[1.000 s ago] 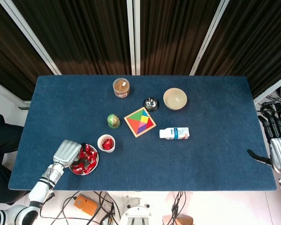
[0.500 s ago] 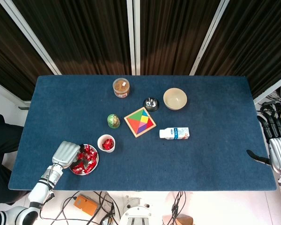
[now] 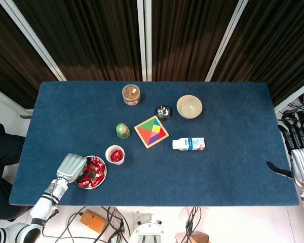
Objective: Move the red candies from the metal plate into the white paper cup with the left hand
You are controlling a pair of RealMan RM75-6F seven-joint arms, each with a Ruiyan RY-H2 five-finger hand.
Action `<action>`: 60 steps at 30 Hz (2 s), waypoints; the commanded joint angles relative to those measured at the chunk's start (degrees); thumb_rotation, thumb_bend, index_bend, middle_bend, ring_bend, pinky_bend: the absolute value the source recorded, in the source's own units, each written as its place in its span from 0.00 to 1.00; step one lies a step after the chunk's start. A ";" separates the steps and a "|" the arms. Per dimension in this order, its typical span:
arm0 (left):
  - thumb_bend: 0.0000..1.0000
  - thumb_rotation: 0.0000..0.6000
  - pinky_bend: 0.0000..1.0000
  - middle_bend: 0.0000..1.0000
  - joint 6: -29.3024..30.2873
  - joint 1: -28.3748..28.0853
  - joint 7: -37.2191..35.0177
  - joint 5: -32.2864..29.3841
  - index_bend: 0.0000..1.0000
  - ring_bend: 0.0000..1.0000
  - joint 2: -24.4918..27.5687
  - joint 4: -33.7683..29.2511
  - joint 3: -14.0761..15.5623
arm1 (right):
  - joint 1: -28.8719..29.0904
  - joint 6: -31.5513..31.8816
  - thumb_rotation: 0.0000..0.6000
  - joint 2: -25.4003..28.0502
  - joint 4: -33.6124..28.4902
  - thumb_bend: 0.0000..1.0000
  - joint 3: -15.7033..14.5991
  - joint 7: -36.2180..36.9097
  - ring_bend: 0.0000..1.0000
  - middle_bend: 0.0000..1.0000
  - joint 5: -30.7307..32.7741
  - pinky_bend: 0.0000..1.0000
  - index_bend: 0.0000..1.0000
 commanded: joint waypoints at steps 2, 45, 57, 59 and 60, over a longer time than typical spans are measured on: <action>0.39 1.00 0.94 0.94 2.68 0.42 -3.60 2.99 0.60 0.95 2.49 -3.57 -1.03 | -0.05 0.16 1.00 -0.02 0.01 0.24 0.02 0.05 0.00 0.03 -0.05 0.07 0.00; 0.16 1.00 0.94 0.94 10.21 0.49 -6.90 7.86 0.40 0.95 8.26 -12.78 -2.37 | -0.23 0.41 1.00 -0.48 1.39 0.24 0.10 1.48 0.00 0.03 -0.19 0.08 0.00; 0.15 1.00 0.94 0.94 8.39 4.31 -1.40 6.85 0.43 0.95 3.81 -8.25 2.93 | 0.03 -0.05 1.00 -0.75 1.28 0.24 -0.17 1.27 0.00 0.03 -0.50 0.08 0.00; 0.15 1.00 0.94 0.94 8.04 4.79 -0.78 6.11 0.43 0.95 2.32 -7.48 3.11 | -0.03 -0.07 1.00 -0.76 1.30 0.24 -0.23 1.30 0.00 0.03 -0.45 0.08 0.00; 0.15 1.00 0.94 0.94 7.79 4.89 -0.56 5.85 0.43 0.95 1.95 -7.30 3.20 | -0.04 -0.05 1.00 -0.75 1.30 0.24 -0.25 1.28 0.00 0.03 -0.47 0.08 0.00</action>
